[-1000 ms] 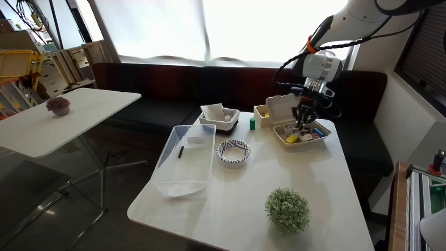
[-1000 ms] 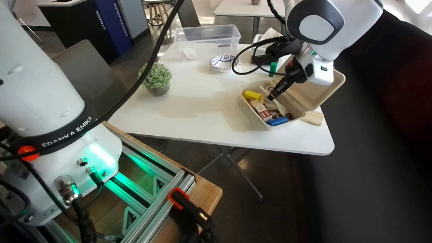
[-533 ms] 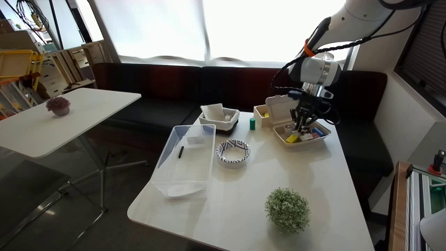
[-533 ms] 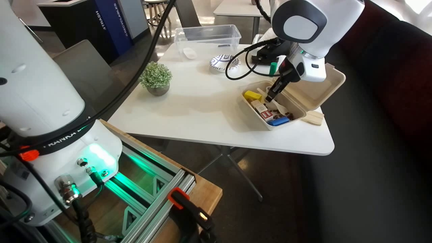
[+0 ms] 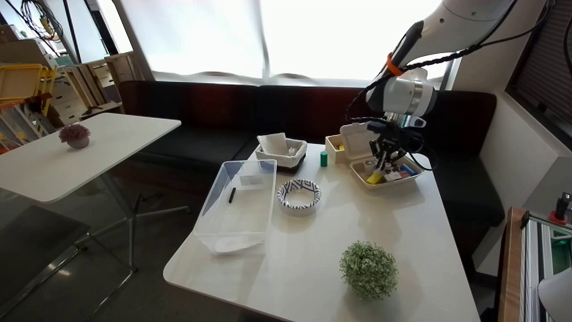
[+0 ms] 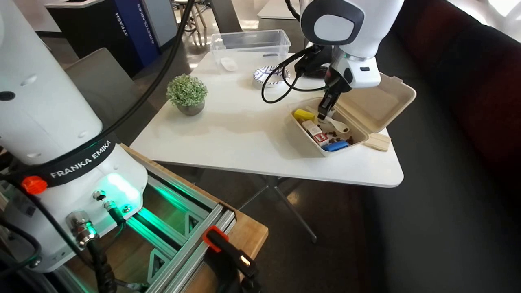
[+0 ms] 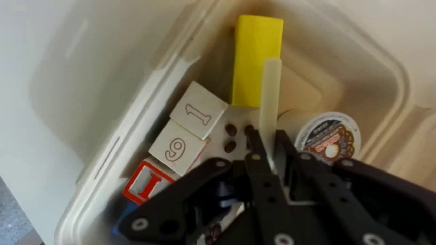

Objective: Use the plastic spoon to move some of the beans from the takeaway pack to the white plate

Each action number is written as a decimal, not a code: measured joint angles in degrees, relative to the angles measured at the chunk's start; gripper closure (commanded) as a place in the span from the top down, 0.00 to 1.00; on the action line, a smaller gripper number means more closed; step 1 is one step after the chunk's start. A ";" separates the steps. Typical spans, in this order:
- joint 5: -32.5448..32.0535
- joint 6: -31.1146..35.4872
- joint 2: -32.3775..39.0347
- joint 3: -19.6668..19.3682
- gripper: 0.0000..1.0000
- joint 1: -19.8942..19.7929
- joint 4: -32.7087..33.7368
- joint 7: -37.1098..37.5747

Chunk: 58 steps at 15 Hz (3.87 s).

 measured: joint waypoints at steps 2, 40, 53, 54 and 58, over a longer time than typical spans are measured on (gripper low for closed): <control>-0.28 2.63 -1.93 0.04 0.03 0.71 -2.12 -0.74; -43.52 7.36 -22.65 16.25 0.03 18.80 -21.62 -11.77; -51.98 -10.10 -10.30 14.53 0.03 22.31 -2.46 -13.59; -53.11 -12.29 -9.53 14.42 0.03 22.85 -0.89 -13.45; -56.72 -21.10 -6.68 14.45 0.03 25.69 5.12 -12.87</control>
